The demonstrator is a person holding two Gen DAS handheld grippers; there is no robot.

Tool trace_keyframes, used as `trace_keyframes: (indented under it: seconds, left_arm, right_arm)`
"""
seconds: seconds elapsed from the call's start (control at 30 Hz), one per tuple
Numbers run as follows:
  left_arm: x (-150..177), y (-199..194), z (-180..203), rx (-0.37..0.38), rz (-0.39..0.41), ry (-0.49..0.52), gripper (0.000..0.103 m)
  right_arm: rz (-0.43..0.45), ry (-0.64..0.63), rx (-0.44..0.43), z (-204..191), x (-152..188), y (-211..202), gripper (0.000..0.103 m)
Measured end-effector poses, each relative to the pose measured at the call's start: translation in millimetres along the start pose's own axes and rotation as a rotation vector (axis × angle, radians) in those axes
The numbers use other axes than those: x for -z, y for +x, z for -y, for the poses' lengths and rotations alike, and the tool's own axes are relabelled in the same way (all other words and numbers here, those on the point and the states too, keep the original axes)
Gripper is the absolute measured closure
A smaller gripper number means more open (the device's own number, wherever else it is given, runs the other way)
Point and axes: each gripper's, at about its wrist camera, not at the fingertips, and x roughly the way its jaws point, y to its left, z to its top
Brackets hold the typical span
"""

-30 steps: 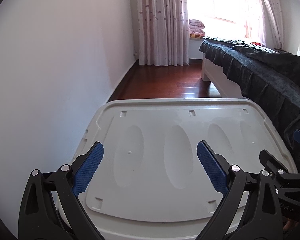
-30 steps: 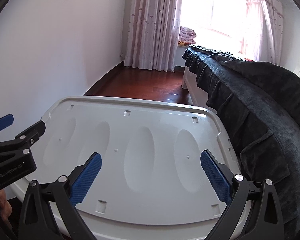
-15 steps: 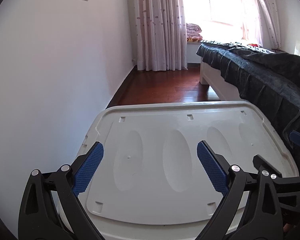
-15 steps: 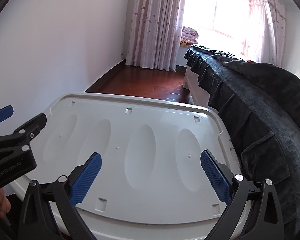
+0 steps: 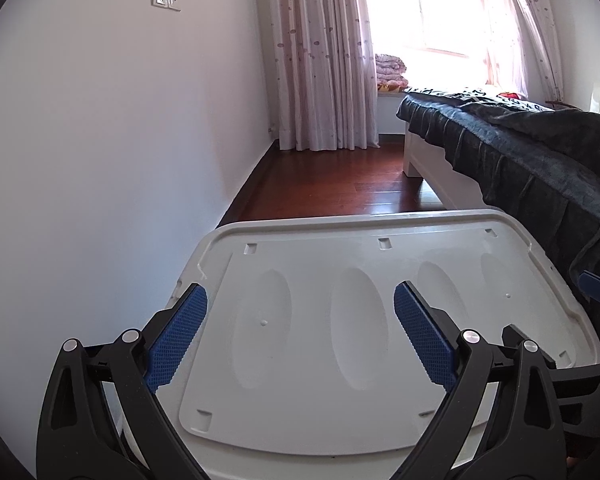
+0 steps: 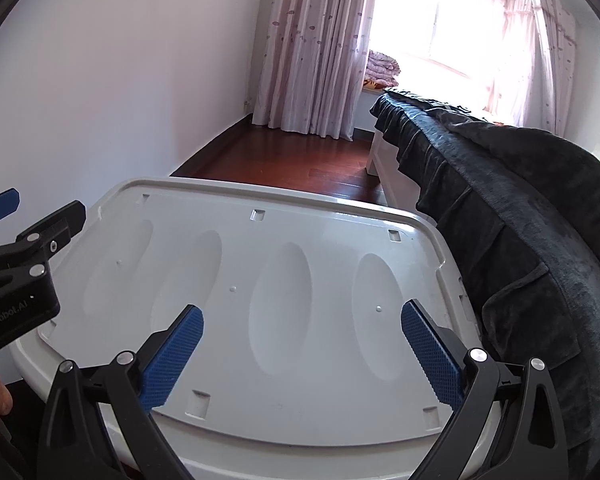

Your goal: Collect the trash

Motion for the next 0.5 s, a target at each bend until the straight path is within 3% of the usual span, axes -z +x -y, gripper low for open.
trace_keyframes:
  seconds: [0.5]
  left_arm:
    - [2.1,-1.7,3.3,0.003,-0.003,0.013,0.011]
  right_arm:
    - [-0.005,-0.011,0.002,-1.0,1.9,0.6,0.005]
